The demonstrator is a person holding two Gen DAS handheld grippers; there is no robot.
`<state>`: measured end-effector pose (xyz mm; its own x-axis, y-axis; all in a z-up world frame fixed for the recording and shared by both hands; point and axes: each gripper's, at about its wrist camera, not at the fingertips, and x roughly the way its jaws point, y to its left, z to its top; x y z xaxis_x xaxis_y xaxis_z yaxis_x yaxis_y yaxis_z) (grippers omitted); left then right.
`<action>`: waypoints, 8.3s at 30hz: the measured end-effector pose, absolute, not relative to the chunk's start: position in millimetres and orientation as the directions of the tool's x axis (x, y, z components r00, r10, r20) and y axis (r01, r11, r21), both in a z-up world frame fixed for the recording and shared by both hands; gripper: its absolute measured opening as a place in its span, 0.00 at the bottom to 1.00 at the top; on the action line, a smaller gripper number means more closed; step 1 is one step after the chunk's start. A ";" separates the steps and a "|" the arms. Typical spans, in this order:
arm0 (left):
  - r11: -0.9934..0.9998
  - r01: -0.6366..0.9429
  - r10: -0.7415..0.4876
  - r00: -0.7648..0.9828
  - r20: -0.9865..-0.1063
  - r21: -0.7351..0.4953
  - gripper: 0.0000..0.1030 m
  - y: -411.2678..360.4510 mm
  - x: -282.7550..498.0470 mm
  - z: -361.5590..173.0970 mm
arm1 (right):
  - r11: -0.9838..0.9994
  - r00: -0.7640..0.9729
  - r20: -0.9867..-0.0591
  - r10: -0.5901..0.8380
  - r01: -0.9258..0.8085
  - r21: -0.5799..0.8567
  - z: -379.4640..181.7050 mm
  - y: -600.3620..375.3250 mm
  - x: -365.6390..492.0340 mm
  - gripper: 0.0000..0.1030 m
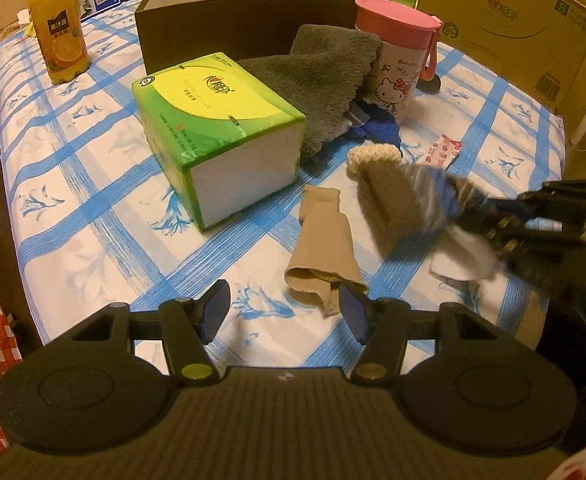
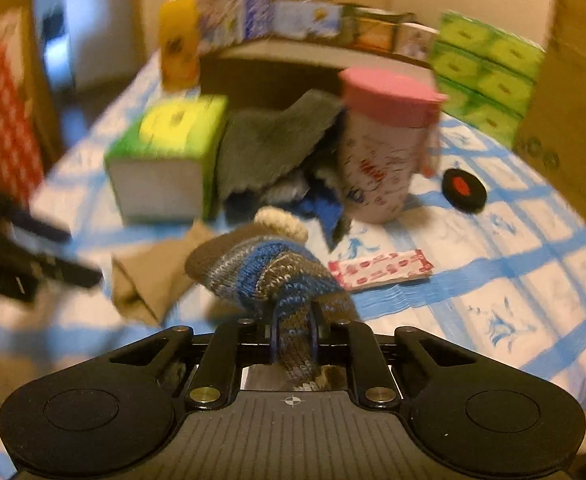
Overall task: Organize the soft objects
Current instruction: 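Lower the right gripper onto the striped knit sock and close it, then close the left gripper on the beige stocking while the right gripper lifts the striped sock, then carry the stocking and striped sock into the brown box and open both grippers, then move both grippers back toward the grey sock beside the pink cup, then close the left gripper on the grey sock while the right closes on the black red-centred pad, then lift the grey sock with the left gripper while the right holds the black pad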
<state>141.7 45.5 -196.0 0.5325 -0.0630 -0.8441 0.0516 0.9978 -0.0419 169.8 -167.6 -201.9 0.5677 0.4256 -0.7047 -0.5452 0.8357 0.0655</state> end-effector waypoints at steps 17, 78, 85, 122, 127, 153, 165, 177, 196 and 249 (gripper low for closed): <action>0.992 0.123 -0.091 0.542 -0.835 -0.028 0.56 22.0 154.7 -197.1 | 0.772 0.536 -0.601 0.593 -0.168 0.613 -176.8 -259.2 184.3 0.14; 0.976 0.194 -0.205 0.691 -0.693 -0.096 0.06 12.5 198.1 -129.2 | 0.857 0.702 -0.539 0.466 -0.206 0.473 -102.6 -322.6 254.0 0.08; 0.985 0.164 -0.165 0.765 -0.623 -0.059 0.06 20.5 254.7 -93.9 | 0.803 0.704 -0.454 0.546 -0.286 0.522 -77.4 -309.6 323.9 0.08; 0.996 0.065 -0.084 0.731 -0.677 -0.053 0.32 36.8 511.2 -148.1 | 0.727 0.585 -0.468 0.663 -0.352 0.590 -140.4 -196.9 554.4 0.54; 0.995 0.051 -0.092 0.727 -0.680 -0.080 0.34 46.6 481.2 -137.9 | 0.736 0.595 -0.471 0.652 -0.344 0.584 -132.3 -225.4 522.4 0.54; 0.986 0.060 -0.152 0.727 -0.669 -0.158 0.37 24.6 278.7 -97.7 | 0.814 0.669 -0.528 0.524 -0.210 0.541 -108.2 -303.4 318.4 0.54; 0.987 0.076 -0.155 0.692 -0.705 -0.143 0.37 15.9 236.4 -120.0 | 0.854 0.631 -0.609 0.481 -0.177 0.490 -135.6 -282.0 265.5 0.54; 0.987 0.161 -0.113 0.701 -0.704 0.002 0.55 -9.5 256.7 -149.9 | 0.918 0.628 -0.680 0.379 -0.160 0.364 -158.4 -277.3 281.3 0.54; 0.983 0.167 -0.067 0.703 -0.708 0.072 0.10 -6.8 328.0 -195.9 | 0.940 0.621 -0.708 0.336 -0.170 0.297 -200.4 -275.2 330.1 0.68; 0.996 0.088 -0.090 0.909 -0.407 -0.024 0.05 31.8 263.7 -33.0 | 0.937 0.776 -0.545 0.318 -0.167 0.309 -128.0 -297.7 269.1 0.54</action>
<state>263.7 31.8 -33.0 0.9089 -0.0900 -0.4073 0.0879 0.9958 -0.0239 269.1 -297.7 -128.0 0.7761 0.3175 -0.5449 -0.1665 0.9365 0.3085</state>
